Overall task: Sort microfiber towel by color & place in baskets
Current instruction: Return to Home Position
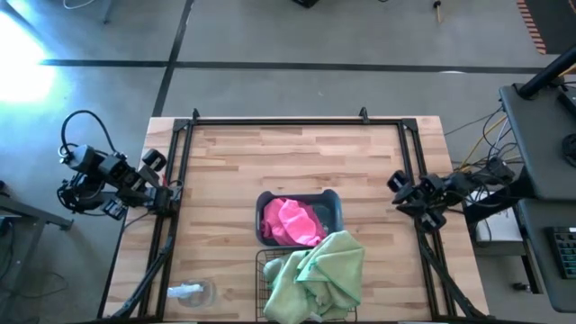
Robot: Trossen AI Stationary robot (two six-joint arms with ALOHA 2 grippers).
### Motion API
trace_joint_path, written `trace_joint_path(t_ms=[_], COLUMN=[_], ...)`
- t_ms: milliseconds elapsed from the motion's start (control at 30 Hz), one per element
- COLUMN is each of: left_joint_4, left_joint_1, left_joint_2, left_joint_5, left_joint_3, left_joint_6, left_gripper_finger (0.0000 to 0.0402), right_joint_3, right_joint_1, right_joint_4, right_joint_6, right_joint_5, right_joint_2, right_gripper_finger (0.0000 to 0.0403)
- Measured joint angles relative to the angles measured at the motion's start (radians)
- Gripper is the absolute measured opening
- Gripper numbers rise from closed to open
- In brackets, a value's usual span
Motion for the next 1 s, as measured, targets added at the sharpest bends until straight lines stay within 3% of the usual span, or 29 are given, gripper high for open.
trace_joint_path(t_ms=[600, 1000], left_joint_4=[-0.018, -0.027], left_joint_1=[0.000, 0.000], left_joint_2=[0.000, 0.000], left_joint_5=[0.000, 0.024], left_joint_3=[0.000, -0.045], left_joint_6=[0.011, 0.055], left_gripper_finger=[0.0116, 0.0116], right_joint_3=[0.000, 0.000], right_joint_1=[0.000, 0.000], right_joint_4=[-0.060, -0.071], right_joint_6=[-0.001, -0.001], right_joint_5=[0.037, 0.037], right_joint_2=[-0.043, 0.037], right_gripper_finger=[0.0068, 0.0068])
